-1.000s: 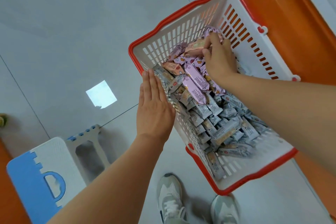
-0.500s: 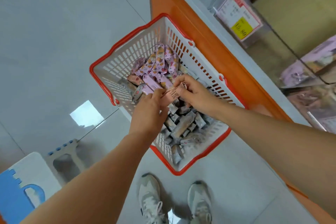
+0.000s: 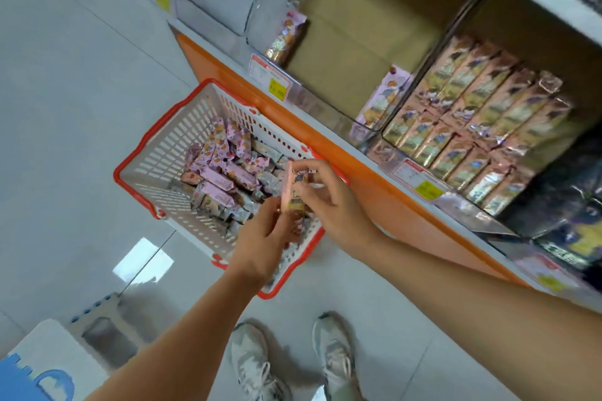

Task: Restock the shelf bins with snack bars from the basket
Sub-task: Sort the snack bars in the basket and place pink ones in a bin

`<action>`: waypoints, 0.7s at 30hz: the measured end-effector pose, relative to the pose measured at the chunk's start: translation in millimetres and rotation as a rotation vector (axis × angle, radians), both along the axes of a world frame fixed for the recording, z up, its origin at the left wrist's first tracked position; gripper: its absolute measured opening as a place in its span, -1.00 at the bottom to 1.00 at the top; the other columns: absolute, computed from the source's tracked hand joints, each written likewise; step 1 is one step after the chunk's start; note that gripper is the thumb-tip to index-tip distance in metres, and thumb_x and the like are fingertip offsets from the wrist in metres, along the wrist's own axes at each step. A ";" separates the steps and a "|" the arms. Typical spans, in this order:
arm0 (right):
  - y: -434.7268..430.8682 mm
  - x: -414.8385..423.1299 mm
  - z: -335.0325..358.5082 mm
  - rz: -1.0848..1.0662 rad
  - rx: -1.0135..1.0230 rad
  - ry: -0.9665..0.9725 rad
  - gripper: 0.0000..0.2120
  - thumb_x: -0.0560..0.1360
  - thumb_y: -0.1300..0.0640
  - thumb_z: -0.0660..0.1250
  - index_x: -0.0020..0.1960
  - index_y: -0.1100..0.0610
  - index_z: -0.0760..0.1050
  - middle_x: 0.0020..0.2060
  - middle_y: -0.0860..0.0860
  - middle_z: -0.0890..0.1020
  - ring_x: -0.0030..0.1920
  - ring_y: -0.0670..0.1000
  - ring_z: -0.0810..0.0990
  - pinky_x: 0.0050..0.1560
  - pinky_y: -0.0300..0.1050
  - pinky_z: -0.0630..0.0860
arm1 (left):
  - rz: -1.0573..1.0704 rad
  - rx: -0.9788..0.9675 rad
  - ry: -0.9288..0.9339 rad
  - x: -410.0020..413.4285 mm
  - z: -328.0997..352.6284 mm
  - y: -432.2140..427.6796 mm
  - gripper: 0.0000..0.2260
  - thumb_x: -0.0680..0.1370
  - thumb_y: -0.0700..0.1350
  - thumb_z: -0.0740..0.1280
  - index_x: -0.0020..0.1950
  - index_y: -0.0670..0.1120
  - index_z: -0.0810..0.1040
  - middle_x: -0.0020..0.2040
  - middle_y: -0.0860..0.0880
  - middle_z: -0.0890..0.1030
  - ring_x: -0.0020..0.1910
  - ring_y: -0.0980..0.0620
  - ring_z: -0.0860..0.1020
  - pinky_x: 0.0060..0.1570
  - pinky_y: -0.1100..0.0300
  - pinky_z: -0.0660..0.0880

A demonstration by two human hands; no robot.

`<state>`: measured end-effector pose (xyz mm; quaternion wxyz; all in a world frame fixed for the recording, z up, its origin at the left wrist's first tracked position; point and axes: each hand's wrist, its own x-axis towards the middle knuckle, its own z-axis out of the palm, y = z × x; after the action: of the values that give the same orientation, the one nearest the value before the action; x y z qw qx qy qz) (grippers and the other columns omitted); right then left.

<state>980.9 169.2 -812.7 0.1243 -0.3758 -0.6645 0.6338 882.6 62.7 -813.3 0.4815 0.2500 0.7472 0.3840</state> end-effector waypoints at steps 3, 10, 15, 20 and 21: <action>0.0 20.2 27.0 -0.094 0.079 0.039 -0.68 0.51 0.23 0.38 0.16 -0.02 0.38 0.06 -0.15 0.54 -0.02 0.01 0.61 -0.13 -0.15 0.55 | -0.235 0.052 0.240 11.4 19.2 3.9 -0.57 0.47 0.30 0.09 0.08 0.00 0.45 -0.23 0.03 0.62 -0.21 -0.01 0.58 -0.13 -0.08 0.51; 20.2 62.8 87.8 -0.402 0.331 0.062 -0.62 0.35 0.22 0.27 0.09 -0.11 0.31 0.01 -0.05 0.54 -0.08 0.02 0.58 -0.25 -0.06 0.54 | -0.478 0.276 0.496 40.7 57.4 46.3 -0.54 0.55 0.21 0.04 0.28 -0.02 0.45 0.03 0.09 0.52 0.01 0.08 0.46 -0.03 0.15 0.38; 67.5 109.0 100.3 -0.730 0.507 -0.069 -0.59 0.40 0.31 0.26 0.17 -0.03 0.31 -0.06 -0.10 0.48 -0.19 0.03 0.57 -0.22 0.09 0.53 | -0.844 0.197 0.885 59.6 66.6 83.9 -0.47 0.53 -0.05 0.16 0.52 -0.03 0.25 0.53 -0.07 0.23 0.51 -0.12 0.17 0.45 -0.01 0.17; 114.5 159.7 87.5 -0.773 0.608 -0.523 -0.57 0.51 0.30 0.20 0.36 0.21 0.25 0.11 0.14 0.45 -0.05 0.19 0.51 -0.15 -0.10 0.29 | -1.073 -0.005 1.035 79.8 61.4 105.4 -0.34 0.62 -0.01 0.13 0.59 -0.02 -0.21 0.59 -0.04 -0.24 0.56 -0.03 -0.25 0.52 0.01 -0.22; 120.0 165.1 84.3 -0.753 0.609 -0.591 -0.56 0.52 0.31 0.18 0.38 0.22 0.22 0.24 0.21 0.40 0.07 0.23 0.50 -0.13 -0.09 0.27 | -1.084 -0.027 1.045 82.0 59.6 107.0 -0.33 0.62 0.00 0.12 0.59 -0.03 -0.23 0.58 -0.05 -0.26 0.56 -0.04 -0.26 0.52 -0.01 -0.23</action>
<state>1146.0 289.2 -728.4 0.2535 -0.6954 -0.6441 0.1932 964.6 169.8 -753.7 0.1887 0.7265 0.6553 -0.0847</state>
